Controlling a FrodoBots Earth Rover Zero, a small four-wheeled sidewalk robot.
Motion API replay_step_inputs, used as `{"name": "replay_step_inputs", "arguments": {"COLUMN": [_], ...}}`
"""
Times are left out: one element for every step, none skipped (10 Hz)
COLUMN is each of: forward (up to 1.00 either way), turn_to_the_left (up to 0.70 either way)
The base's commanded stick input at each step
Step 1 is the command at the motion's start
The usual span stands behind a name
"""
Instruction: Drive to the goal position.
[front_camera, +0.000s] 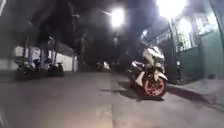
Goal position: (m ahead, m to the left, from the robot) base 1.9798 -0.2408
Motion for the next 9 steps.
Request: {"name": "replay_step_inputs", "arguments": {"forward": [0.7, 0.7, 0.7, 0.7, 0.7, 0.7, 0.7, 0.7, 0.7], "turn_to_the_left": [0.0, 0.0, 0.0, 0.0, 0.0, 0.0, 0.0, 0.0, 0.0]}}
